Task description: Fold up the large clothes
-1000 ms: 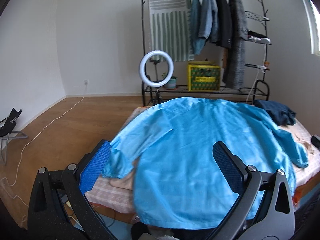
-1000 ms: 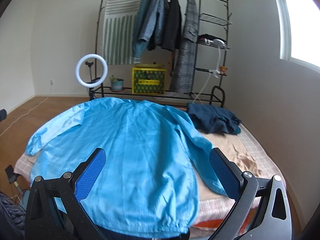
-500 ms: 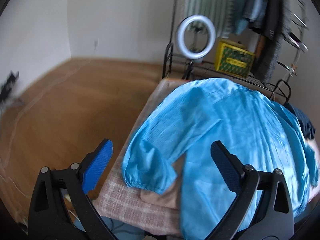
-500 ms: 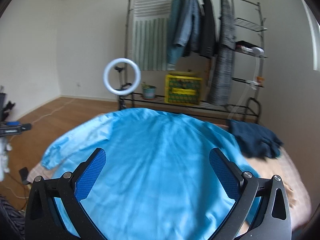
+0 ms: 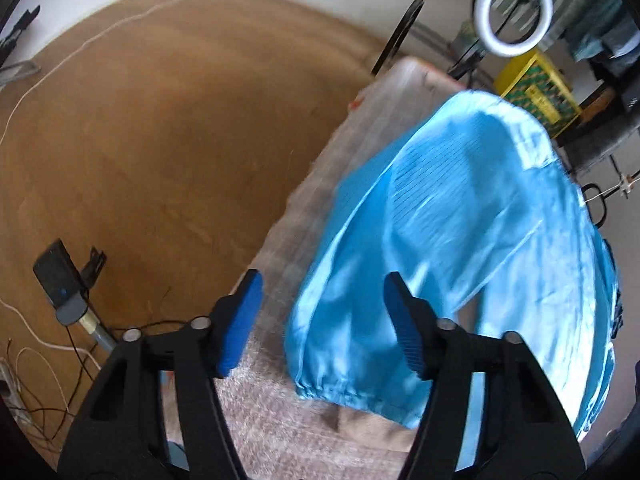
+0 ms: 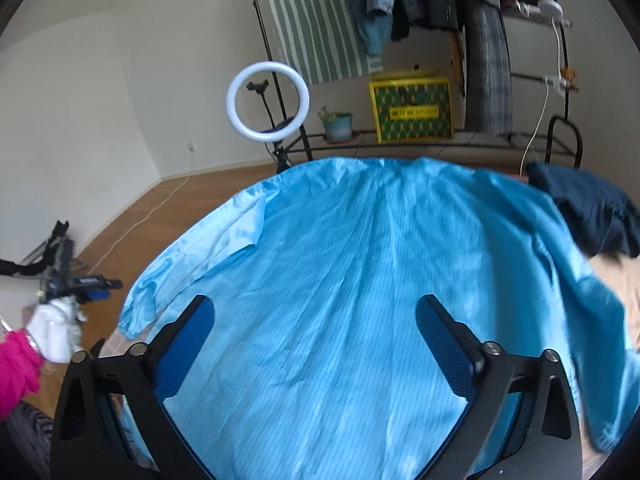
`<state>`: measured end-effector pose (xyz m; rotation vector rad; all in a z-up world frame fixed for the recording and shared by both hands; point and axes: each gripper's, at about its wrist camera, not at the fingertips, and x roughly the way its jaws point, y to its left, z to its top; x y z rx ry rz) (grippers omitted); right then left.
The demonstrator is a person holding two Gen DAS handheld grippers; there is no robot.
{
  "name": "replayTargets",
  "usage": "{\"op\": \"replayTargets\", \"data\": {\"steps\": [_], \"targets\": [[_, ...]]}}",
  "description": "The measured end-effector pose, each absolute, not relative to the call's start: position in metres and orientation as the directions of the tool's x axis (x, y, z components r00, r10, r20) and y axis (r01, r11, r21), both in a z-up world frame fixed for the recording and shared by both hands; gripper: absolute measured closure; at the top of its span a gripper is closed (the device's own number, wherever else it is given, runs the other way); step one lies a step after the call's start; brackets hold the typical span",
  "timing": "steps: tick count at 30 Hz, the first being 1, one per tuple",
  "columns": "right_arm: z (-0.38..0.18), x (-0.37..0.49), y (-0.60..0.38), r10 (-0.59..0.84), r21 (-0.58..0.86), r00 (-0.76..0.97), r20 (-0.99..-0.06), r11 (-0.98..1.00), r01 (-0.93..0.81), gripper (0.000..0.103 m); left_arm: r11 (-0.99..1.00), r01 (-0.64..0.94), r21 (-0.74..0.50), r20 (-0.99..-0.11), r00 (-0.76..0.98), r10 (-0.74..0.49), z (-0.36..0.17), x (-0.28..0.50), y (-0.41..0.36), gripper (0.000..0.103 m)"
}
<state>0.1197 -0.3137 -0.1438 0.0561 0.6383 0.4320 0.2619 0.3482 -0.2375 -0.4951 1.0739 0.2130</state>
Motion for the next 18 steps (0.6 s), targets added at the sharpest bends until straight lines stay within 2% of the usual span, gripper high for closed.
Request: {"op": "replayTargets", "data": {"steps": [2, 4, 6, 7, 8, 12, 18], "targets": [[-0.147, 0.120, -0.314, 0.410, 0.189, 0.711, -0.571, 0.909, -0.372, 0.005, 0.873, -0.399, -0.281, -0.887, 0.454, -0.078, -0.246, 0.268, 0.348, 0.045], [-0.148, 0.119, -0.312, 0.408, 0.186, 0.708, -0.577, 0.909, -0.372, 0.005, 0.878, -0.387, -0.281, -0.889, 0.450, -0.087, -0.248, 0.274, 0.347, 0.055], [-0.150, 0.119, -0.309, 0.404, 0.175, 0.704, -0.584, 0.910, -0.377, 0.005, 0.886, -0.374, -0.275, -0.892, 0.443, -0.090, -0.250, 0.278, 0.347, 0.076], [-0.151, 0.120, -0.309, 0.400, 0.168, 0.703, -0.587, 0.910, -0.378, 0.005, 0.890, -0.371, -0.266, -0.896, 0.436, -0.086, -0.250, 0.280, 0.345, 0.083], [-0.151, 0.119, -0.308, 0.396, 0.160, 0.705, -0.589, 0.911, -0.379, 0.005, 0.890, -0.369, -0.268, -0.899, 0.428, -0.094, -0.252, 0.282, 0.345, 0.096], [-0.151, 0.120, -0.307, 0.389, 0.144, 0.706, -0.592, 0.913, -0.382, 0.005, 0.886, -0.360, -0.291, -0.891, 0.440, -0.114, -0.247, 0.281, 0.346, 0.103], [-0.153, 0.121, -0.307, 0.384, 0.138, 0.701, -0.600, 0.914, -0.382, 0.005, 0.891, -0.309, -0.332, -0.840, 0.526, -0.130, -0.211, 0.272, 0.342, 0.103]]}}
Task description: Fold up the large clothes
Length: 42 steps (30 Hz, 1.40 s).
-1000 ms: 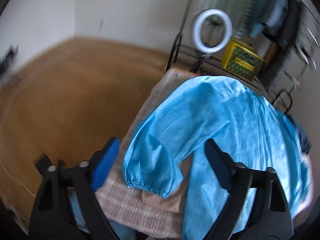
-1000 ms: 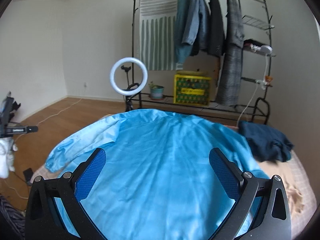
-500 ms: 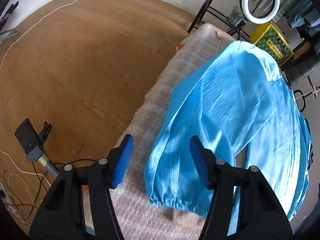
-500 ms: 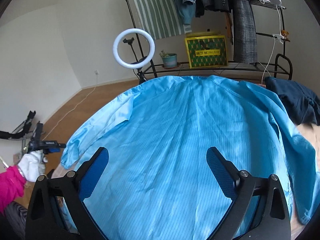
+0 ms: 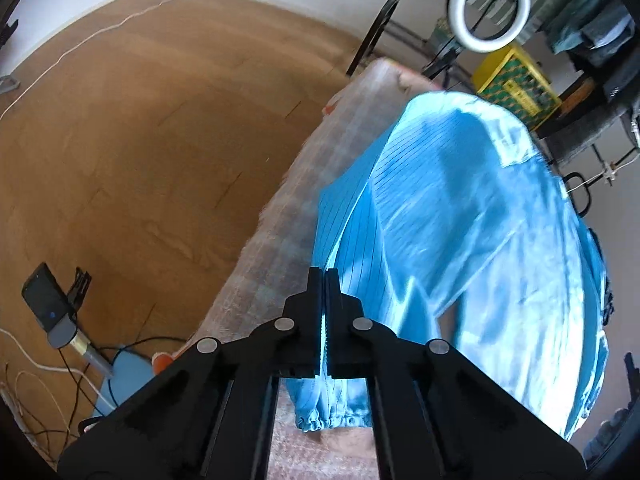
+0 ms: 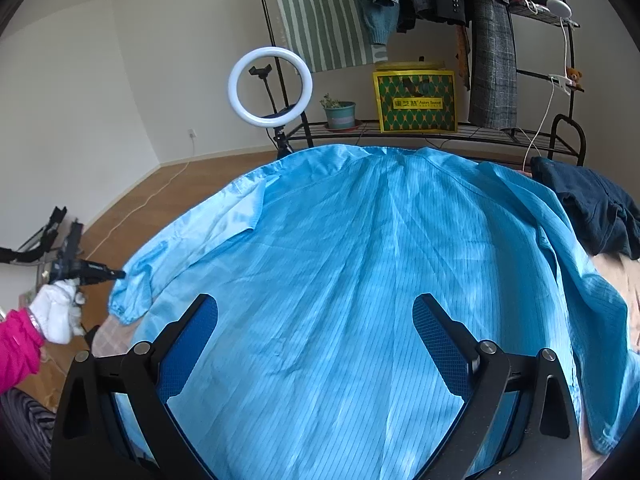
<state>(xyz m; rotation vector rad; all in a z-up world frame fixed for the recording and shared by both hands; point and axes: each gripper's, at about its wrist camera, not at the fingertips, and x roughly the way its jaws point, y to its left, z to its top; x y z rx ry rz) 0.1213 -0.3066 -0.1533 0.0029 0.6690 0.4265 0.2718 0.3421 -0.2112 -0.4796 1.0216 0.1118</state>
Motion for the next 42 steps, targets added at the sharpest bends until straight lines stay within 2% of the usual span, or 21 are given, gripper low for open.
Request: {"op": "replayTargets", "data": {"steps": [6, 8, 12, 14, 20, 22, 29, 38, 40, 42], "targets": [[-0.159, 0.123, -0.301, 0.396, 0.145, 0.658, -0.641, 0.904, -0.403, 0.007, 0.902, -0.207, -0.378, -0.749, 0.642, -0.166, -0.151, 0.255, 0.321, 0.103], [-0.163, 0.125, -0.299, 0.411, 0.165, 0.617, -0.671, 0.894, -0.417, 0.015, 0.902, -0.161, -0.400, -0.712, 0.675, -0.195, -0.131, 0.248, 0.309, 0.103], [-0.171, 0.127, -0.296, 0.430, 0.193, 0.577, -0.695, 0.884, -0.426, 0.021, 0.918, -0.024, -0.395, -0.651, 0.712, -0.261, -0.097, 0.233, 0.271, 0.103], [-0.174, 0.127, -0.295, 0.432, 0.195, 0.564, -0.704, 0.881, -0.431, 0.029, 0.922, 0.061, -0.382, -0.636, 0.706, -0.310, -0.086, 0.225, 0.239, 0.103], [-0.185, 0.130, -0.295, 0.446, 0.243, 0.521, -0.727, 0.878, -0.413, 0.049, 0.913, 0.272, -0.305, -0.692, 0.595, -0.409, -0.092, 0.202, 0.141, 0.103], [-0.188, 0.130, -0.295, 0.455, 0.264, 0.501, -0.736, 0.875, -0.407, 0.052, 0.899, 0.310, -0.309, -0.710, 0.554, -0.435, -0.100, 0.195, 0.119, 0.103], [-0.201, 0.129, -0.295, 0.498, 0.334, 0.442, -0.746, 0.854, -0.400, 0.052, 0.860, 0.397, -0.320, -0.775, 0.412, -0.479, -0.133, 0.184, 0.050, 0.103], [-0.219, 0.122, -0.293, 0.504, 0.366, 0.389, -0.771, 0.851, -0.376, 0.052, 0.823, 0.482, -0.301, -0.817, 0.315, -0.483, -0.150, 0.160, 0.021, 0.102], [-0.224, 0.120, -0.291, 0.506, 0.368, 0.369, -0.780, 0.847, -0.383, 0.052, 0.824, 0.469, -0.319, -0.811, 0.314, -0.493, -0.145, 0.151, 0.032, 0.090], [-0.230, 0.116, -0.288, 0.502, 0.360, 0.349, -0.791, 0.844, -0.397, 0.052, 0.837, 0.436, -0.332, -0.796, 0.346, -0.496, -0.141, 0.148, 0.045, 0.050]]}}
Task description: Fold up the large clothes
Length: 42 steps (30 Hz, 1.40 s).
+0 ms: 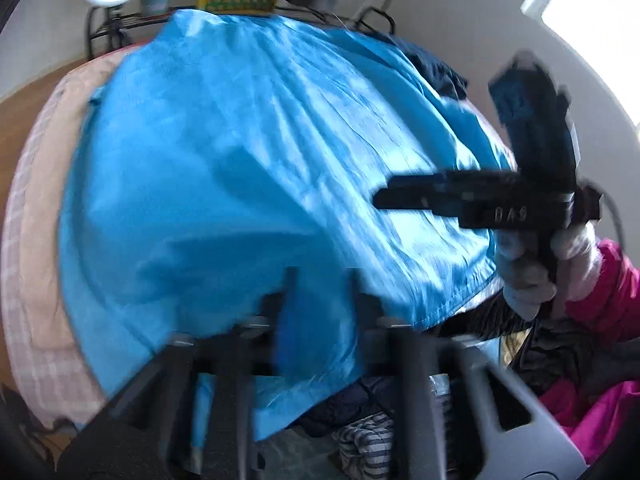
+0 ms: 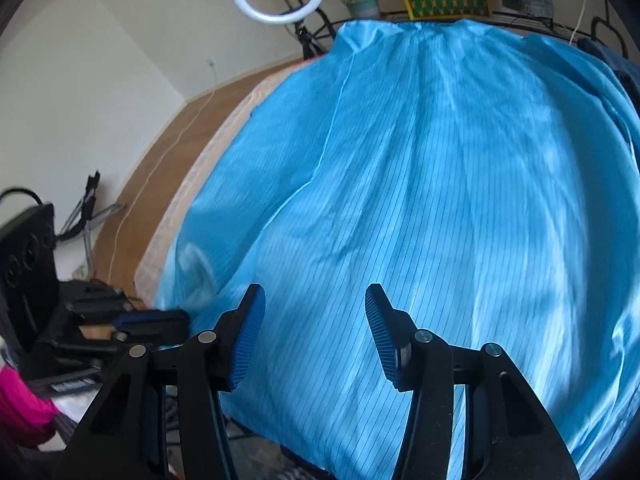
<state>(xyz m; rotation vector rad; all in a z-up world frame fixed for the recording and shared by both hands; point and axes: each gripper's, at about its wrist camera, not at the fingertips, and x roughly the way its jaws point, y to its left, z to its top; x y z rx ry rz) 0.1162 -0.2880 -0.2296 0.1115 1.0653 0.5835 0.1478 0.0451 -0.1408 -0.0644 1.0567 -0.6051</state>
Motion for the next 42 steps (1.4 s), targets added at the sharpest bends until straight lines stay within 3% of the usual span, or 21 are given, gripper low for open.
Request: {"op": "replayTargets", "data": {"steps": [2, 8, 17, 18, 20, 22, 23, 24, 32, 37, 42], "targets": [[-0.234, 0.110, -0.285, 0.510, 0.364, 0.323, -0.797, 0.833, -0.416, 0.052, 0.875, 0.338, -0.348, -0.769, 0.430, -0.472, -0.135, 0.145, 0.083, 0.047], [-0.257, 0.094, -0.279, 0.564, 0.449, 0.213, -0.798, 0.792, -0.415, 0.047, 0.889, -0.008, -0.457, -0.801, 0.439, -0.408, -0.173, 0.158, 0.177, 0.047], [-0.279, 0.087, -0.262, 0.591, 0.501, 0.146, -0.793, 0.770, -0.396, 0.047, 0.870, -0.048, -0.490, -0.821, 0.361, -0.443, -0.206, 0.175, 0.171, 0.047], [-0.278, 0.089, -0.261, 0.600, 0.512, 0.141, -0.787, 0.763, -0.394, 0.049, 0.873, -0.041, -0.486, -0.820, 0.366, -0.439, -0.207, 0.175, 0.170, 0.047], [-0.279, 0.089, -0.258, 0.634, 0.554, 0.110, -0.766, 0.737, -0.387, 0.075, 0.874, -0.033, -0.485, -0.818, 0.370, -0.440, -0.209, 0.180, 0.165, 0.047], [-0.285, 0.087, -0.251, 0.655, 0.587, 0.067, -0.753, 0.714, -0.383, 0.087, 0.879, -0.024, -0.476, -0.822, 0.368, -0.435, -0.214, 0.183, 0.158, 0.066], [-0.287, 0.085, -0.247, 0.658, 0.593, 0.055, -0.751, 0.708, -0.384, 0.097, 0.891, -0.014, -0.455, -0.832, 0.362, -0.419, -0.216, 0.185, 0.154, 0.094], [-0.290, 0.083, -0.243, 0.657, 0.594, 0.046, -0.752, 0.706, -0.386, 0.097, 0.896, -0.012, -0.443, -0.839, 0.358, -0.410, -0.219, 0.187, 0.152, 0.103], [-0.278, 0.062, -0.231, 0.706, 0.640, 0.027, -0.708, 0.657, -0.399, 0.101, 0.901, 0.034, -0.433, -0.810, 0.423, -0.406, -0.182, 0.165, 0.170, 0.103], [-0.270, 0.043, -0.208, 0.751, 0.679, -0.018, -0.660, 0.586, -0.442, 0.102, 0.949, 0.049, -0.313, -0.866, 0.395, -0.306, -0.179, 0.161, 0.177, 0.103], [-0.296, 0.026, -0.180, 0.711, 0.670, -0.117, -0.693, 0.576, -0.468, 0.102, 0.965, 0.036, -0.258, -0.894, 0.370, -0.253, -0.187, 0.164, 0.191, 0.103]]}}
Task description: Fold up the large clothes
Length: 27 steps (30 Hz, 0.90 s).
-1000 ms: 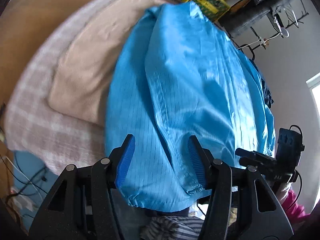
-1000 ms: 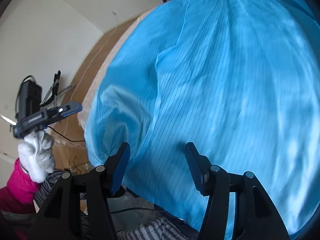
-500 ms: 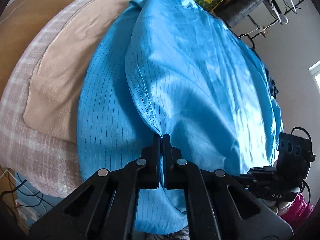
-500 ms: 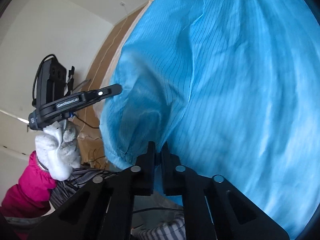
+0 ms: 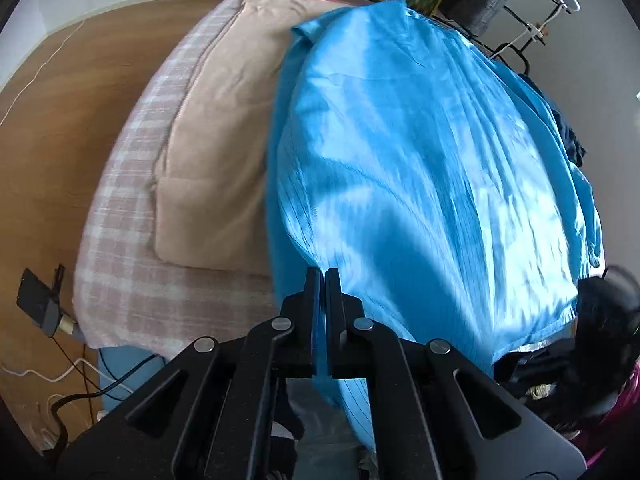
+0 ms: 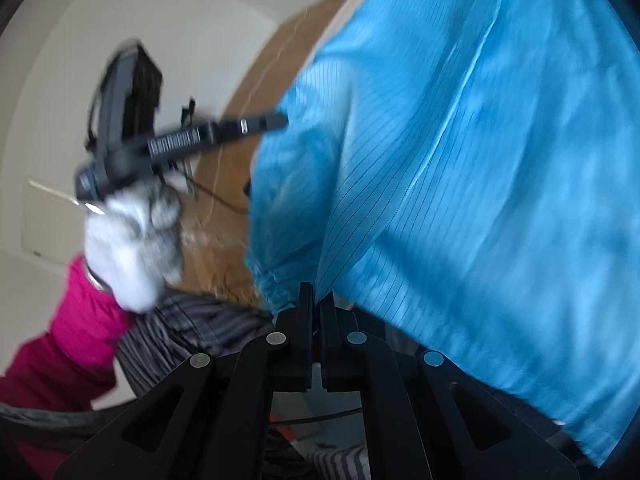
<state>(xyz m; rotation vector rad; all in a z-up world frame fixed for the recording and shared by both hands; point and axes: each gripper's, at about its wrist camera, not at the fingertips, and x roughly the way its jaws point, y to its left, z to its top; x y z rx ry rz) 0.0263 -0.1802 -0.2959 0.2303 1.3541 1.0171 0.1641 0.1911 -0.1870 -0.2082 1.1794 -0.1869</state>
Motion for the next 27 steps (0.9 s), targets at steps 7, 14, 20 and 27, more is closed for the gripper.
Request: {"op": "replayTargets", "data": {"steps": [7, 14, 20, 27], "targets": [[-0.320, 0.027, -0.193, 0.676, 0.652, -0.130, -0.726, 0.615, -0.443, 0.102, 0.942, 0.003, -0.337, -0.865, 0.394, -0.311, -0.176, 0.188, 0.209, 0.103], [-0.307, 0.025, -0.178, 0.665, 0.605, -0.095, -0.741, 0.600, -0.523, 0.102, 0.858, -0.082, -0.507, -0.774, 0.481, -0.411, -0.162, 0.288, 0.229, 0.071], [-0.311, 0.011, -0.158, 0.653, 0.589, -0.083, -0.753, 0.612, -0.529, 0.102, 0.779, -0.135, -0.613, -0.725, 0.488, -0.486, -0.193, 0.383, 0.230, 0.068], [-0.314, 0.023, -0.167, 0.654, 0.613, -0.105, -0.749, 0.625, -0.483, 0.102, 0.710, -0.206, -0.673, -0.699, 0.491, -0.520, -0.242, 0.442, 0.233, 0.068]]}}
